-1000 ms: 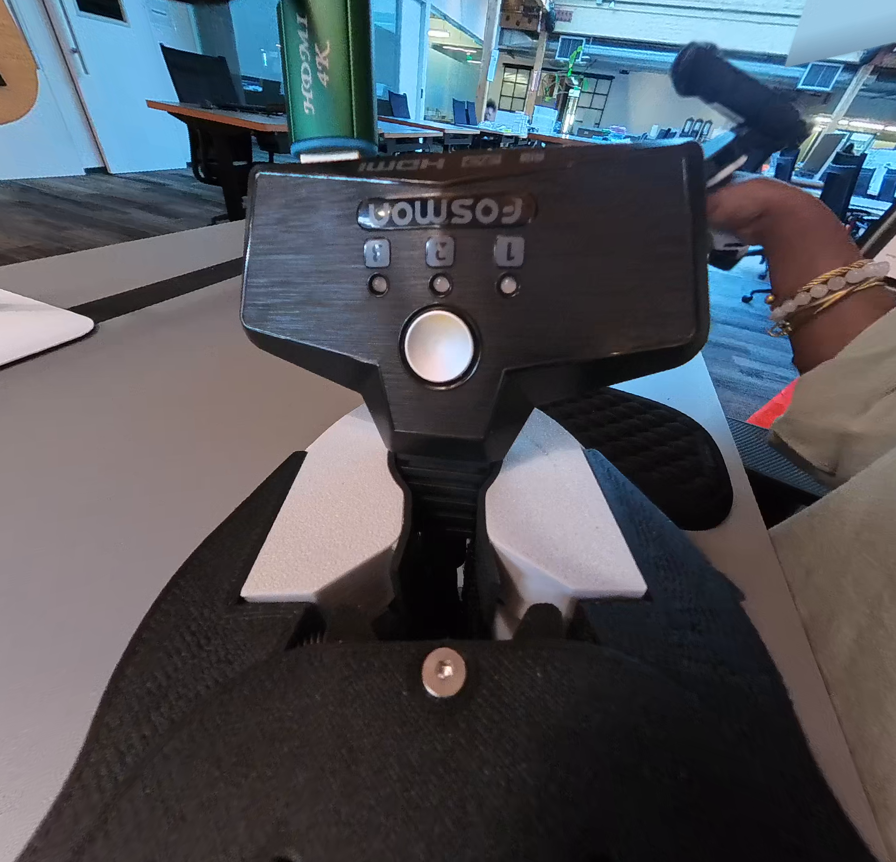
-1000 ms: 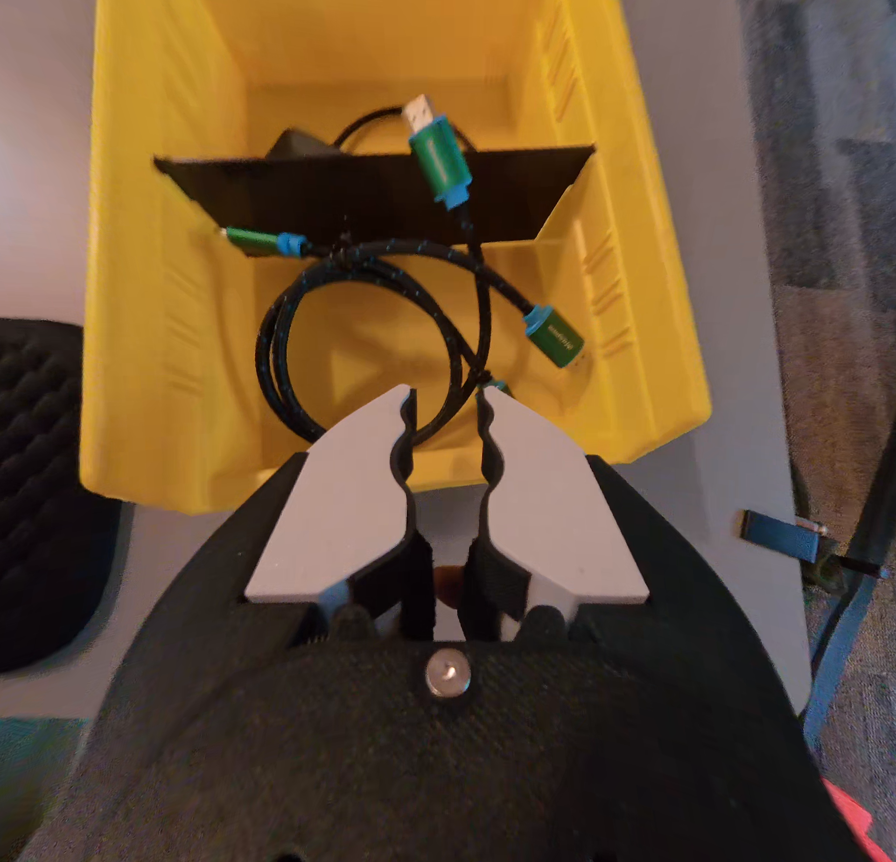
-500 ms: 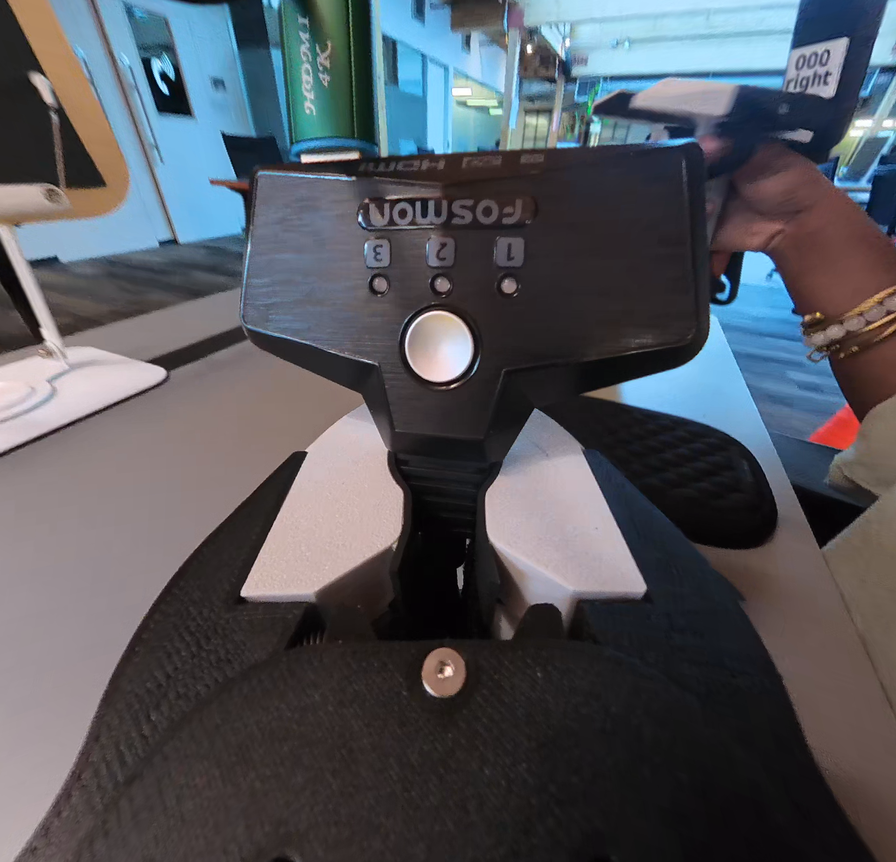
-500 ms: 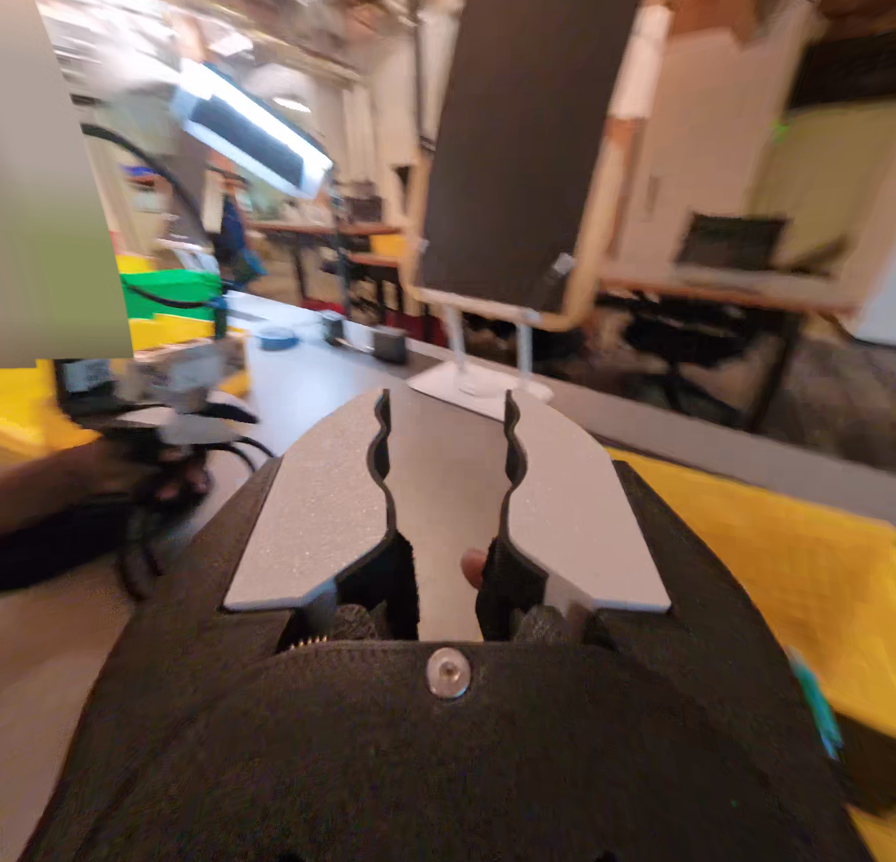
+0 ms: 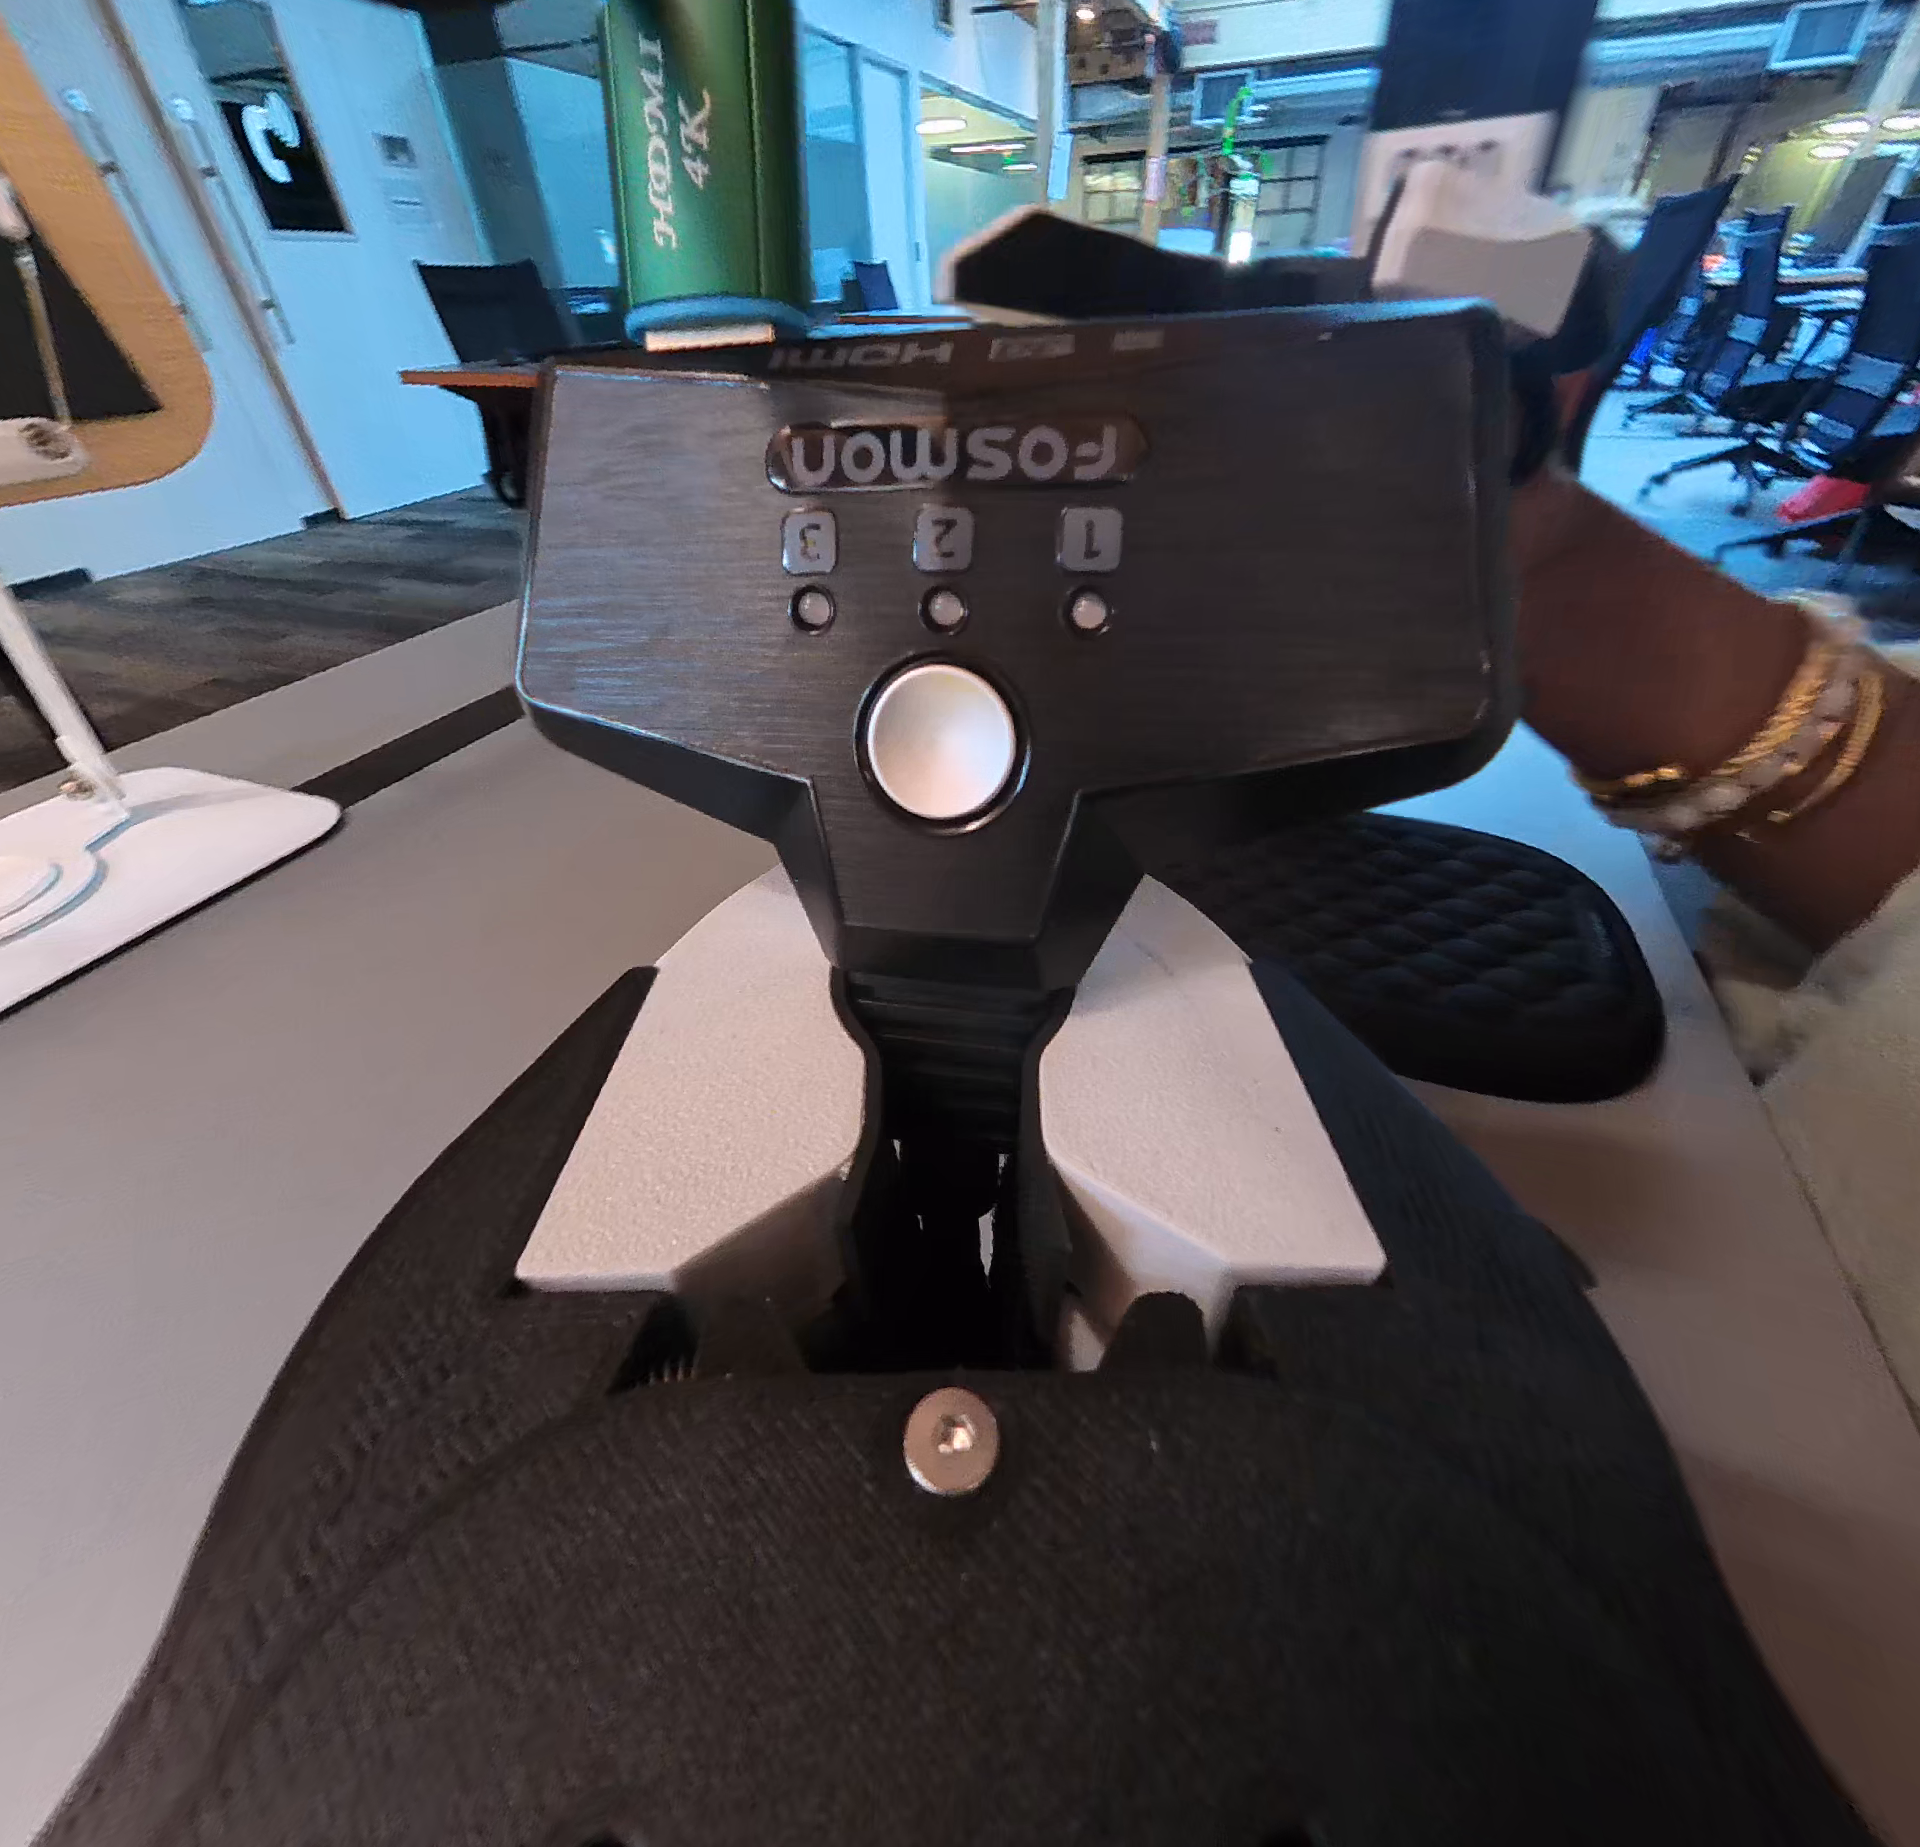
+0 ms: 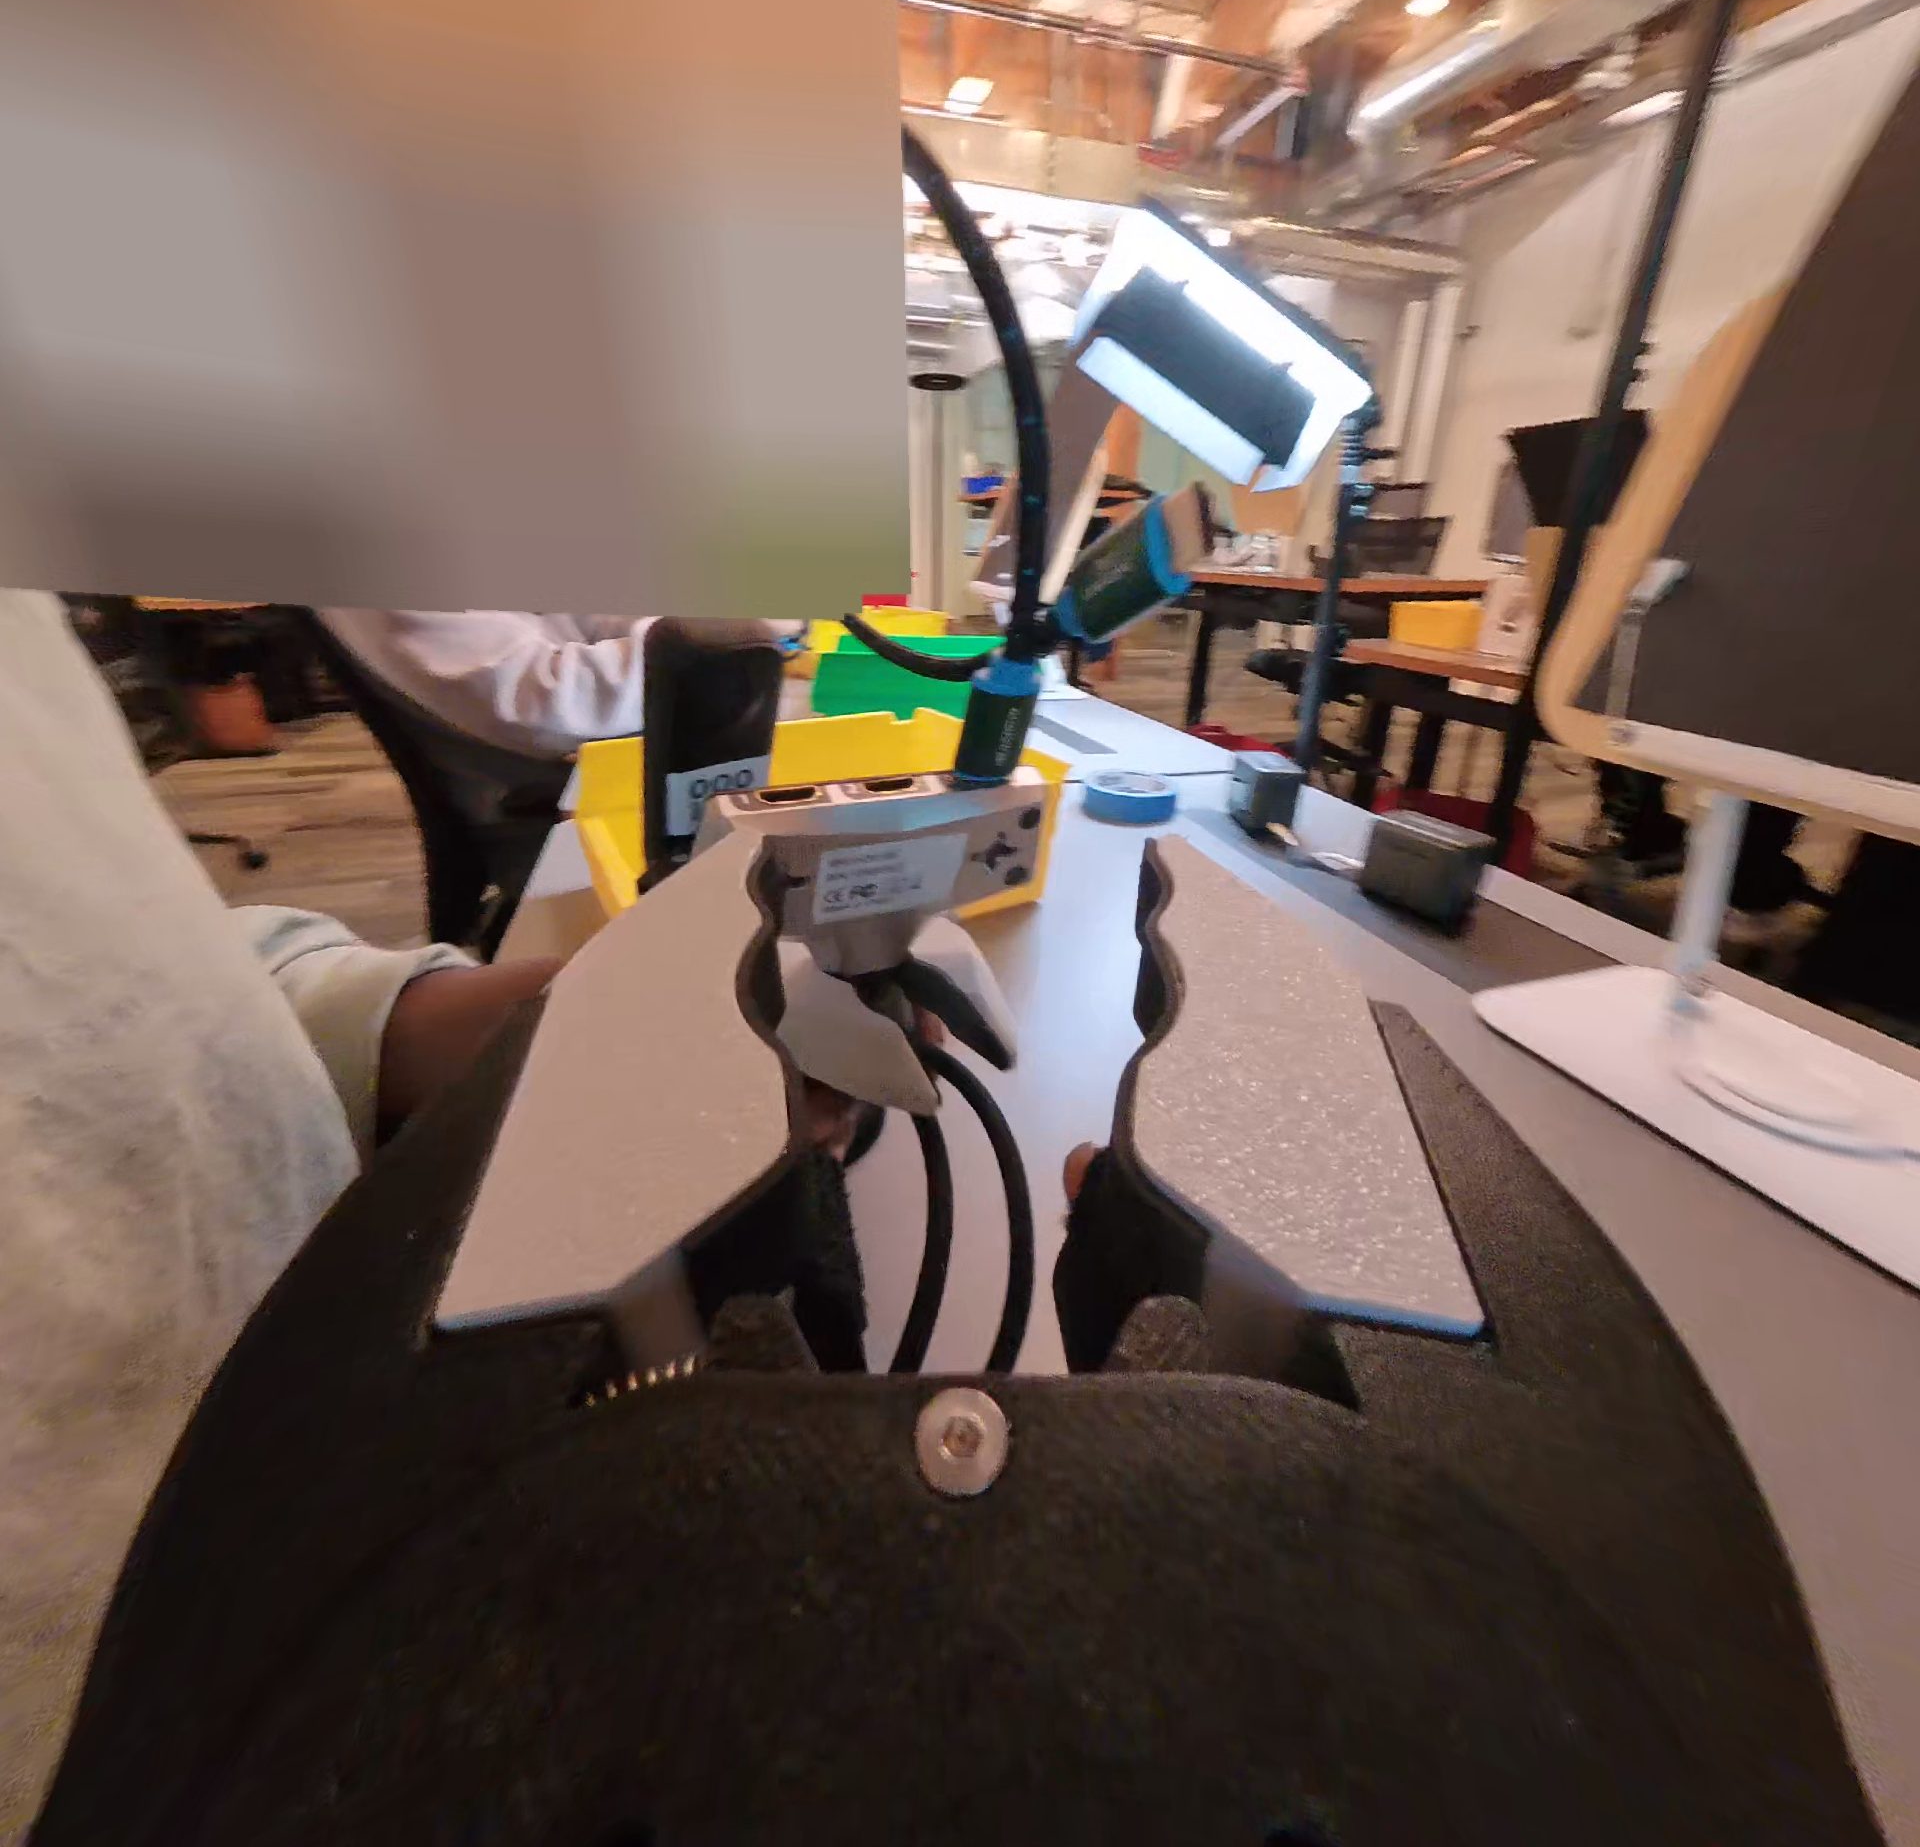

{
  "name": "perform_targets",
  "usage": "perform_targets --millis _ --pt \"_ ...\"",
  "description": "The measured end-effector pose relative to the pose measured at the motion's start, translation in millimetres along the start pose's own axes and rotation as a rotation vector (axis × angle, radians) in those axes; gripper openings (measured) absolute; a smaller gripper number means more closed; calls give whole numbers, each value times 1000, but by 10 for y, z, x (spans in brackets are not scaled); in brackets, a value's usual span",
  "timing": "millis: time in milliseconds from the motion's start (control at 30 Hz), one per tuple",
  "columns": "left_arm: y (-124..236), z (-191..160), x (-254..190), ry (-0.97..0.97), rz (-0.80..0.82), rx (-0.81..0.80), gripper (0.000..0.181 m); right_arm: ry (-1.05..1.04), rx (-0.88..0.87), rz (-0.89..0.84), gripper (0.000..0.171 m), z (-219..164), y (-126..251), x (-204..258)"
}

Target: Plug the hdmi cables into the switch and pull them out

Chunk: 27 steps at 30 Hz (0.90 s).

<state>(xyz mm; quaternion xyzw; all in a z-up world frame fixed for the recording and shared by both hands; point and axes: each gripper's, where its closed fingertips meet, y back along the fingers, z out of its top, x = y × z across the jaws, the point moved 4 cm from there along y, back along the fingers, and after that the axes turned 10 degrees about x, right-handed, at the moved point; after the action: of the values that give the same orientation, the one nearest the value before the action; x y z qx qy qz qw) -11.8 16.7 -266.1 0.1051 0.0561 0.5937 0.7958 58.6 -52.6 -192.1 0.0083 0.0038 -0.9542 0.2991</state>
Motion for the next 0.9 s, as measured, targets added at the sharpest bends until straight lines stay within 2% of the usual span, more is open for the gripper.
perform_targets --millis 100,300,400,433,467,567,700,733,767,800,833,900 --pt "-6 8 -67 -42 -31 4 22 -9 14 93 60 -60 -194 8" --pt "-52 -33 -169 -108 -70 54 22 -182 -128 303 49 10 -427 54" --pt "-71 -48 -231 -146 -95 65 23 -182 -103 321 44 -41 -510 49" --pt "-82 -57 -240 -157 -93 71 23 -168 -109 334 30 -43 -509 61" --pt "-92 -66 -237 -163 -83 75 23 -144 -123 339 24 -36 -497 74" --pt "-121 -92 -232 -170 -75 87 23 -13 -132 241 21 -56 -455 64" --pt "-157 -108 -259 -169 -89 83 22 28 -134 191 20 -48 -400 94" --pt "-178 -220 -231 -152 -89 155 21 2 -263 169 21 88 -298 69" --pt "-220 -364 -205 -120 -103 267 21 -83 -620 187 20 433 83 -20" --pt "-241 -359 -237 -137 -123 279 20 -164 -870 217 18 680 524 -177" --pt "-229 -300 -260 -178 -107 216 20 -111 -871 156 17 783 768 -285" --pt "-180 -215 -233 -113 -126 128 22 -4 -518 -107 14 718 813 -465"
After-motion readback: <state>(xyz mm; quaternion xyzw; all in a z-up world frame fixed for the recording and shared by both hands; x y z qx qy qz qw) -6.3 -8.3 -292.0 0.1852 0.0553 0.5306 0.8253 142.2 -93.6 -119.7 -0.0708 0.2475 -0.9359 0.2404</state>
